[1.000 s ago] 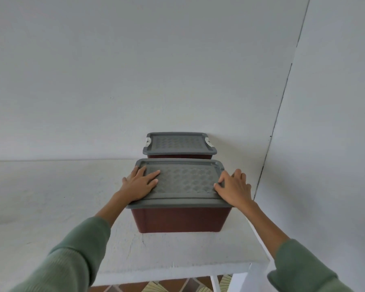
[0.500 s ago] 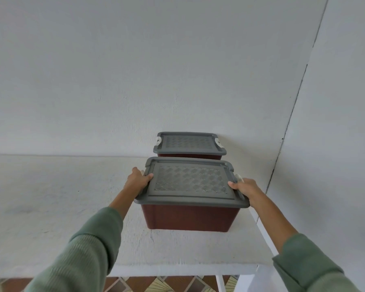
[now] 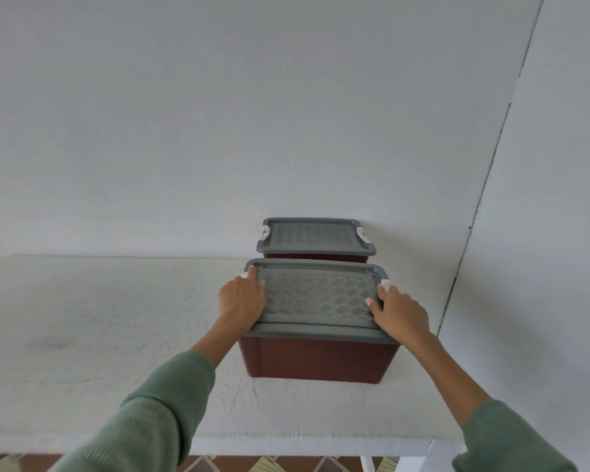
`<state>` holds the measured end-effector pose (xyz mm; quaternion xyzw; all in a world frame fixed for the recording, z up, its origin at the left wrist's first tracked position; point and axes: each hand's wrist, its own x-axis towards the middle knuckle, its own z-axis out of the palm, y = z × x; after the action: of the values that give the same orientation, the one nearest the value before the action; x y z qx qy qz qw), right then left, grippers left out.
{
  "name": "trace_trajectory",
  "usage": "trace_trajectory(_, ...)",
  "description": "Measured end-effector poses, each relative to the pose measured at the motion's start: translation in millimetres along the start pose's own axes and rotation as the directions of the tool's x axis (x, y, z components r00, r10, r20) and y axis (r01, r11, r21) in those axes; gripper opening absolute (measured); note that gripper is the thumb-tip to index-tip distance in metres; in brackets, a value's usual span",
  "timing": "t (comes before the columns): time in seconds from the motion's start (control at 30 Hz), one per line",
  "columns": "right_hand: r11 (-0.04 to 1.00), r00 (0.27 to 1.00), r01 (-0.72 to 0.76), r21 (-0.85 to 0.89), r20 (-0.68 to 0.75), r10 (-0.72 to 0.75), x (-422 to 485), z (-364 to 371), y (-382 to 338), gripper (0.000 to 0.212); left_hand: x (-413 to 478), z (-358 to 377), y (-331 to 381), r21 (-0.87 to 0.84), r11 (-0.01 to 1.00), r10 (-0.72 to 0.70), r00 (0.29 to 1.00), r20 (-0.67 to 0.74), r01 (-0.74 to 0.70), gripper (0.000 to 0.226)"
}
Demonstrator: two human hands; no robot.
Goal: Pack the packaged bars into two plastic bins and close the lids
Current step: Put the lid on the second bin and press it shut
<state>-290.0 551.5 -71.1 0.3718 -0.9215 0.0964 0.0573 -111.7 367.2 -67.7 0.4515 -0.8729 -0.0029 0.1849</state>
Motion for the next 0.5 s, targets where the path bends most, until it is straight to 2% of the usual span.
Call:
trace_trajectory(0.07,0.998,0.998,0.011,0.063,0.068,-0.015,7,-1,1,0.05,4,-5,-12,-0.136,0.99,-0.054,0.997,-0.046,0.047,0.043)
trace_trajectory(0.1,0.989,0.994,0.002,0.151,0.104,-0.017,12,0,3,0.05,6,-5,-17,-0.218,0.972,-0.097,0.995,-0.02,0.091,0.042)
trace_trajectory(0.17,0.903,0.985,-0.11,0.416,0.168,0.043,21,0,6,0.053,9,-4,-22,-0.399,0.901,-0.114,0.981,0.16,0.17,0.044)
trace_trajectory(0.23,0.731,0.957,-0.257,0.633,0.273,0.101,30,0,10,0.053,12,0,-23,-0.623,0.73,-0.069,0.937,0.342,0.281,0.047)
trace_trajectory(0.3,0.575,0.922,-0.354,0.737,0.377,0.085,34,-1,15,0.052,12,1,-25,-0.786,0.482,-0.022,0.902,0.431,0.387,0.051)
trace_trajectory(0.37,0.398,0.905,-0.403,0.824,0.423,0.042,35,-1,22,0.053,11,3,-28,-0.835,0.32,0.019,0.878,0.479,0.449,0.055)
trace_trajectory(0.4,0.324,0.898,-0.425,0.845,0.439,0.033,36,0,23,0.054,11,5,-29,-0.84,0.284,0.036,0.871,0.491,0.462,0.057)
trace_trajectory(0.43,0.297,0.899,-0.426,0.854,0.437,0.034,36,1,24,0.055,11,7,-30,-0.842,0.27,0.049,0.867,0.496,0.466,0.059)
trace_trajectory(0.5,0.372,0.912,-0.396,0.84,0.406,0.056,39,2,23,0.057,15,9,-31,-0.841,0.288,0.058,0.869,0.492,0.457,0.061)
